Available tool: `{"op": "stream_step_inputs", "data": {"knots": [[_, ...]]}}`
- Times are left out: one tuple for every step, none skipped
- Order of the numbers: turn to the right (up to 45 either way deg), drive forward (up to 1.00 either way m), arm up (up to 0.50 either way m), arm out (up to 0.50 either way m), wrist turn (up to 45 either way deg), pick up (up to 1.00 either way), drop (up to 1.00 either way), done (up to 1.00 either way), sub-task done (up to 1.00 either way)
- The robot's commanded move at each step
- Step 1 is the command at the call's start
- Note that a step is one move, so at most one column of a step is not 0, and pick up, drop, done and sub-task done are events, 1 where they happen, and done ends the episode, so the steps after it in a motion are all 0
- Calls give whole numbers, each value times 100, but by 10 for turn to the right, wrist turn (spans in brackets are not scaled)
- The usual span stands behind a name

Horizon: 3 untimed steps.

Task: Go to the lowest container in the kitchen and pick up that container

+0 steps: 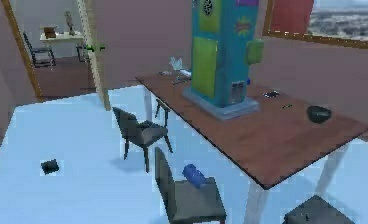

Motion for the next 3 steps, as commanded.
{"op": "stream_step_inputs", "data": {"knots": [[450, 0, 0, 0, 0, 0, 0, 0, 0], [450, 0, 0, 0, 0, 0, 0, 0, 0], [450, 0, 0, 0, 0, 0, 0, 0, 0]]}}
